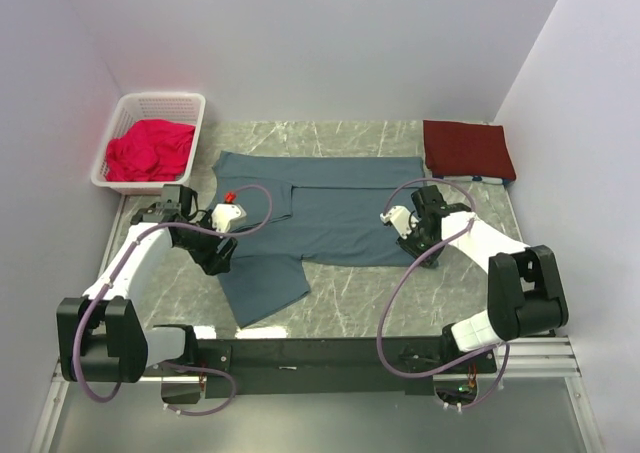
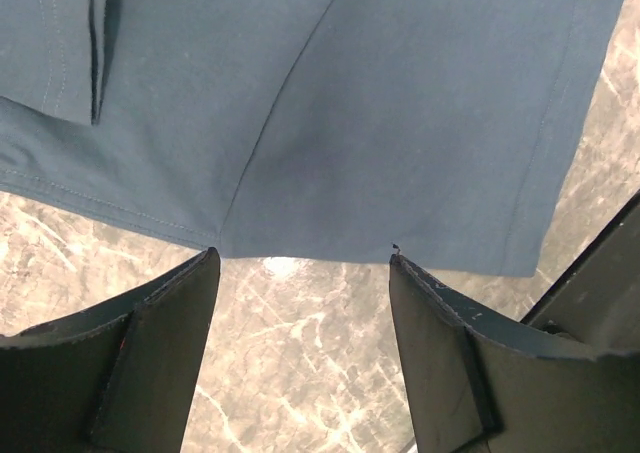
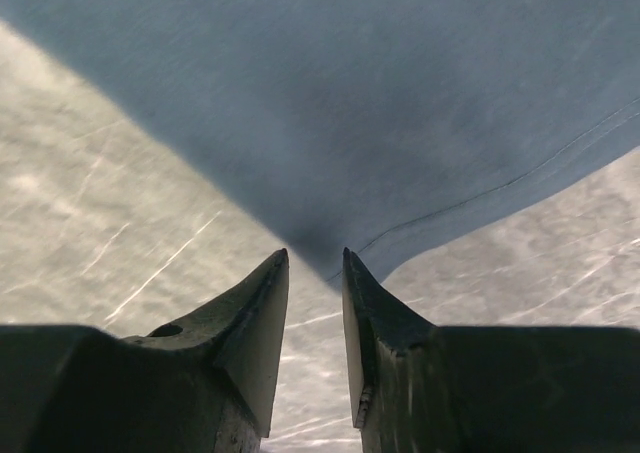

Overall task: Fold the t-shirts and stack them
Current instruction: Fold the tshirt

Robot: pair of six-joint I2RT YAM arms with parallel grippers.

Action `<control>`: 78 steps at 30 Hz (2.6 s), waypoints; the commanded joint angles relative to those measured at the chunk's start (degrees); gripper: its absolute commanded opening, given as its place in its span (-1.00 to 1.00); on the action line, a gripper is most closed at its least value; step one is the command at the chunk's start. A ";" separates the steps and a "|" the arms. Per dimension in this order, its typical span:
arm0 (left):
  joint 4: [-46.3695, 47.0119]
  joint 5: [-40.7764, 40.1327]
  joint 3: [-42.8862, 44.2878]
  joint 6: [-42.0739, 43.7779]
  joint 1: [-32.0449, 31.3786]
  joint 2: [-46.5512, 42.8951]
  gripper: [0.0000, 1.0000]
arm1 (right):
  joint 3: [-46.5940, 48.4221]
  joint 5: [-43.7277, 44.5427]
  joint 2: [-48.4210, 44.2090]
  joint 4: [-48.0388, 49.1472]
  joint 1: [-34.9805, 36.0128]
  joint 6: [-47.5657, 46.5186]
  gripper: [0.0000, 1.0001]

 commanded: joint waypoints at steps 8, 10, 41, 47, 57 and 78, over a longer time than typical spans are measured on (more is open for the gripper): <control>3.52 -4.91 -6.36 5.10 -4.87 -4.87 0.35 | -3.70 2.96 0.76 5.14 0.36 -2.09 -0.30; 5.89 -6.92 -9.26 3.87 -8.11 -6.03 0.32 | -4.14 3.05 1.02 5.58 0.36 -2.09 -0.30; 2.58 -18.02 -12.19 4.22 -20.96 -6.99 -0.99 | -4.23 3.31 -5.11 1.28 -0.16 -3.50 -1.00; -6.65 -14.41 -7.35 2.46 -20.70 -11.83 -0.99 | -5.37 2.09 -12.59 -3.82 -1.66 -5.96 -1.00; -10.01 -9.67 3.99 6.15 -11.13 -5.44 -0.99 | 4.98 -0.64 -9.27 -8.13 -7.37 -9.30 -1.00; -5.00 -5.18 36.33 3.25 -4.09 27.87 -0.99 | 35.48 0.15 20.26 -10.15 -9.83 -10.88 -1.00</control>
